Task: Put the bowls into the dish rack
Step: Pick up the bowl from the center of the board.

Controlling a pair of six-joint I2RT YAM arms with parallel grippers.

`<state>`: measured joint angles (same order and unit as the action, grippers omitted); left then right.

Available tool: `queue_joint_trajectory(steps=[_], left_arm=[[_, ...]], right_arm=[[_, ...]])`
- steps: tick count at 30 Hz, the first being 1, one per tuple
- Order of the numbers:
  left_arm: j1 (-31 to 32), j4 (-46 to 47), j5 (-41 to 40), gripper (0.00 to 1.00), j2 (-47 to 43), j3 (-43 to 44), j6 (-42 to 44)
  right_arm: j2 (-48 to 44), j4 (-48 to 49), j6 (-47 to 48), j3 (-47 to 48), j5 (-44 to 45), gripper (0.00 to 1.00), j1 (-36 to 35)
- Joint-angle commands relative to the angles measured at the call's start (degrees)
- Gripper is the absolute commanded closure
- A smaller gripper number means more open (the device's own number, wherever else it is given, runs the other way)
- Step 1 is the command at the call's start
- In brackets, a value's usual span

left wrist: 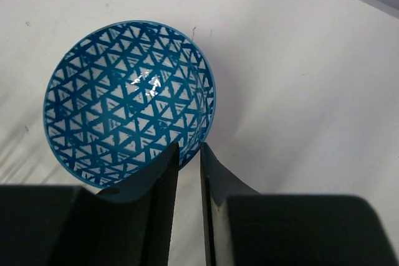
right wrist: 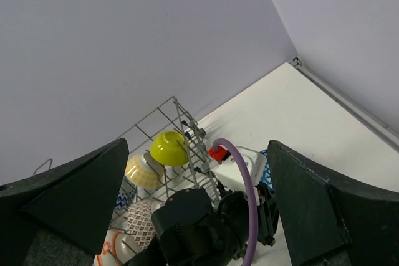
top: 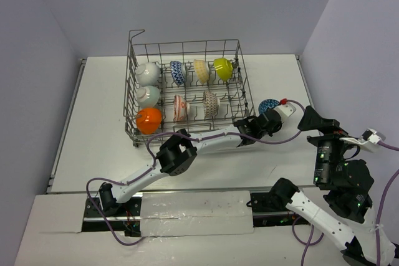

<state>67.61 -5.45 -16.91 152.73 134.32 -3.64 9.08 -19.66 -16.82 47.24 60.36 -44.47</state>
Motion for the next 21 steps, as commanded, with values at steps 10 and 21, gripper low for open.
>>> queue_joint_trajectory(steps=[10,21], left_arm=[[1.03,1.76,-2.61,0.83,-5.50,-3.89,1.27],[1.56,2.55,-4.27,0.78,-7.35,-4.77,1.79]], right_arm=[[-0.38,2.26,0.38,-0.31,0.99,0.00,-1.06],[-0.64,2.26,0.47,-0.31,1.17,0.00,-1.50]])
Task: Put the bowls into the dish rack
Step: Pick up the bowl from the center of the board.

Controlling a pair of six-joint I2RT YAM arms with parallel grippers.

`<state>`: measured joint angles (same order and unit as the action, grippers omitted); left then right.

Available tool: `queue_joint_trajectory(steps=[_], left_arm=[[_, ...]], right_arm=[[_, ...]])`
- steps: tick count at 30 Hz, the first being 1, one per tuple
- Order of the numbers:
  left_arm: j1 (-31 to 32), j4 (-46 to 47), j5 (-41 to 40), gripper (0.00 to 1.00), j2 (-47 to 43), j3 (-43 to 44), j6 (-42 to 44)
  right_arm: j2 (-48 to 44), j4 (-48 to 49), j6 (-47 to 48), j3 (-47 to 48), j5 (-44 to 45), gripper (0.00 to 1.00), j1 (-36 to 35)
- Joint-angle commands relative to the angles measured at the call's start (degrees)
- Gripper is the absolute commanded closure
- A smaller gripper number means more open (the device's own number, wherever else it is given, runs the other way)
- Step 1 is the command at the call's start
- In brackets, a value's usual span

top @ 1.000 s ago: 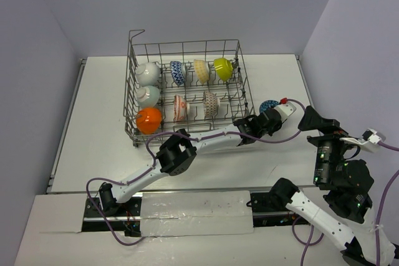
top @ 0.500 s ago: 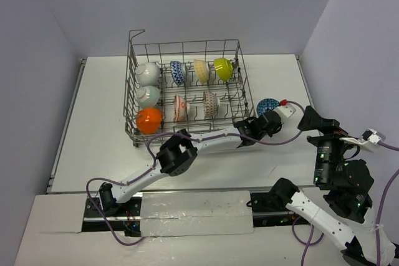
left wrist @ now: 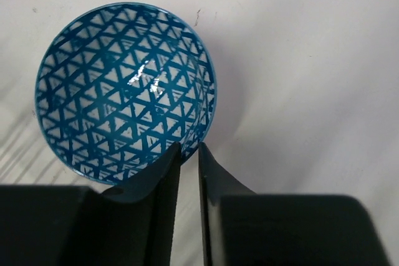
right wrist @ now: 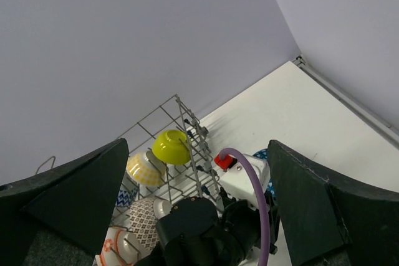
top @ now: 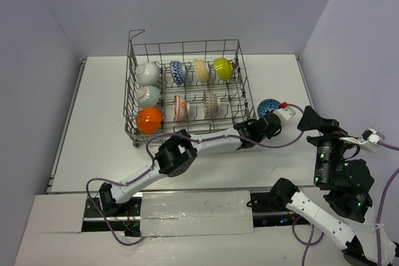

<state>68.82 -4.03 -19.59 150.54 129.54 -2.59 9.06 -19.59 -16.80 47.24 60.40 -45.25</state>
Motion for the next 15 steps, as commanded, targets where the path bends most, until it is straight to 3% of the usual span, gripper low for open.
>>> queue_joint_trajectory(steps=[1,15], left_arm=[[0.35,1.13,-1.59,0.75,-5.17,0.02,0.92],[0.62,1.22,-3.26,0.53,-4.73,0.37,1.97]], right_arm=[[-0.71,2.19,0.45,-0.22,1.30,0.00,-0.62],[-0.89,2.19,0.54,-0.22,1.30,0.00,-0.80]])
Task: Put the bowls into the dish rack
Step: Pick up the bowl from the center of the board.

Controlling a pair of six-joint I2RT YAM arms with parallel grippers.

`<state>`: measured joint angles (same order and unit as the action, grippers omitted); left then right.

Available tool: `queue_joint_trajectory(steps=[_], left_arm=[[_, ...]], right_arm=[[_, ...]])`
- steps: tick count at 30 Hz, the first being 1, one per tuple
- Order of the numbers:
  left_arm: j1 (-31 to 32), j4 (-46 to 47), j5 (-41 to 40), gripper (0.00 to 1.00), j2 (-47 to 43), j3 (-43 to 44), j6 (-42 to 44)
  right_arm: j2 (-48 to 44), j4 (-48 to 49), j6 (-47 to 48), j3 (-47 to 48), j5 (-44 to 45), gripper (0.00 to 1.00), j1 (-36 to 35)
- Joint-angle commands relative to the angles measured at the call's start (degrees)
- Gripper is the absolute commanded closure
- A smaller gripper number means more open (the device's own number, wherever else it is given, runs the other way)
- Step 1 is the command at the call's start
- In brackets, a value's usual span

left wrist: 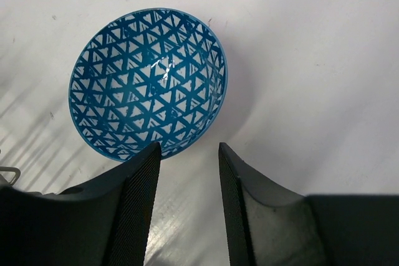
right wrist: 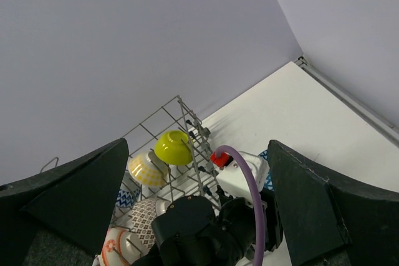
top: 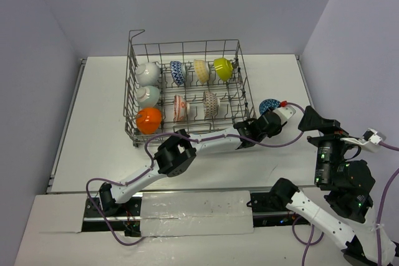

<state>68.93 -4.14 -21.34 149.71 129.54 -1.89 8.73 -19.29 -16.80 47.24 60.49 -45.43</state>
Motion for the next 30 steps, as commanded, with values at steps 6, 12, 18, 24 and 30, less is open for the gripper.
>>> queue_joint_trajectory(steps=[6,12,18,24,30], left_arm=[[0.42,1.51,-1.68,0.50,-2.49,1.77,4.35],[0.42,2.30,-0.28,0.46,-1.35,2.47,6.28],[0.42,2.12,1.56,0.43,-0.30,3.27,7.87],[0.07,2.30,5.69,0.43,-0.65,2.13,7.61],[-0.37,0.98,8.33,0.44,0.49,3.00,7.69]], right_arm=[[-0.47,1.97,0.63,-0.22,1.21,0.00,-0.71],[-0.21,2.06,0.71,-0.13,1.30,0.00,-0.71],[-0.03,2.06,0.80,-0.05,1.39,0.00,-0.80],[0.15,2.06,0.98,-0.05,1.56,0.00,-0.80],[0.15,2.06,0.89,-0.22,1.56,0.00,-0.89]])
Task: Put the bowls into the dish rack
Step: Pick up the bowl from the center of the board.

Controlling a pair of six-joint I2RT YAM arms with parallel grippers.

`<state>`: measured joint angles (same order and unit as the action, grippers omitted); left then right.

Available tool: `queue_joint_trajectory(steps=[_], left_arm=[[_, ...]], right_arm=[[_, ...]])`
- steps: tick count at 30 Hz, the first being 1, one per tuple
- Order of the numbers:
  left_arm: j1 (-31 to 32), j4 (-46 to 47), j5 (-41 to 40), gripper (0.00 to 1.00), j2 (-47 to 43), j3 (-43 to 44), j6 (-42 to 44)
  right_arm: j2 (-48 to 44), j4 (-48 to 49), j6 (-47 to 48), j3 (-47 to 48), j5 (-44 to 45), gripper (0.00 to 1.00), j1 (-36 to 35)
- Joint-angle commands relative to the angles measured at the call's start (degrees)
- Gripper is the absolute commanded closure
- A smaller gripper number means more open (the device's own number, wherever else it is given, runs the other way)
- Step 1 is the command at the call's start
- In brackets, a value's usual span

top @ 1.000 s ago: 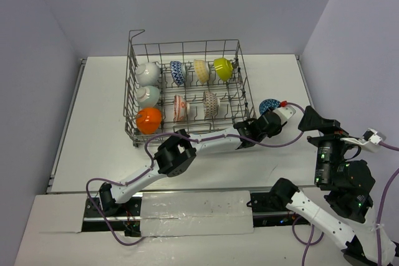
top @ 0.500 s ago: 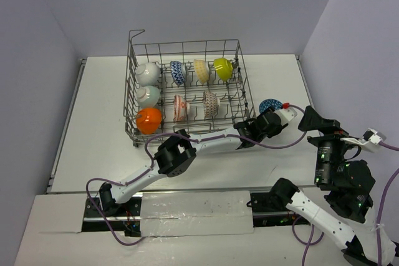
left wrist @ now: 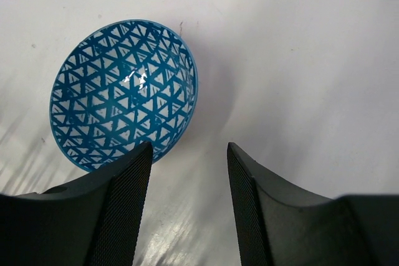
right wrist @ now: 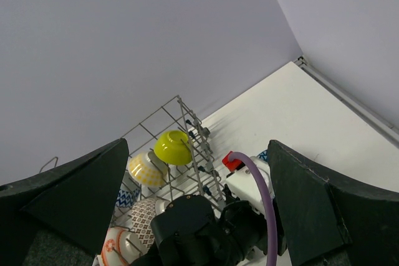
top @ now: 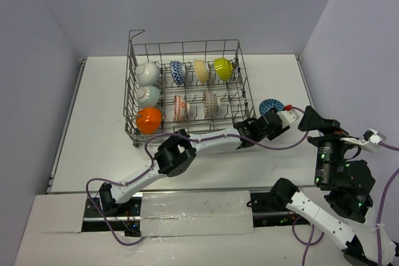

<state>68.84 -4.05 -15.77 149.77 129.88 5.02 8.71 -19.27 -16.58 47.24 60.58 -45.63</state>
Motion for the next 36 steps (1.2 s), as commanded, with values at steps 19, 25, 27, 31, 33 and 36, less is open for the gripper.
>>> queue_joint_trajectory(steps=[19,25,27,31,33,36], left_arm=[[-0.46,0.45,1.01,0.53,3.51,4.24,0.61],[-0.55,1.50,-0.22,0.54,2.98,3.36,1.22],[-0.46,1.94,-0.75,0.55,2.72,3.01,1.40],[-0.46,3.53,-1.63,0.59,0.79,0.38,1.22],[-0.46,3.53,-1.90,0.62,0.34,-0.16,1.22],[-0.46,3.53,-2.33,0.65,-0.18,-0.33,1.14]], right_arm=[[0.25,2.04,0.76,-0.13,2.00,0.00,-0.78],[0.17,2.13,0.76,-0.13,2.00,0.00,-0.69],[0.08,2.13,0.76,-0.13,2.00,0.00,-0.69],[-0.01,2.30,0.67,-0.13,2.00,0.00,-0.69],[-0.01,2.22,0.67,-0.14,2.00,0.00,-0.78],[-0.27,2.22,0.67,-0.22,2.00,0.00,-0.78]])
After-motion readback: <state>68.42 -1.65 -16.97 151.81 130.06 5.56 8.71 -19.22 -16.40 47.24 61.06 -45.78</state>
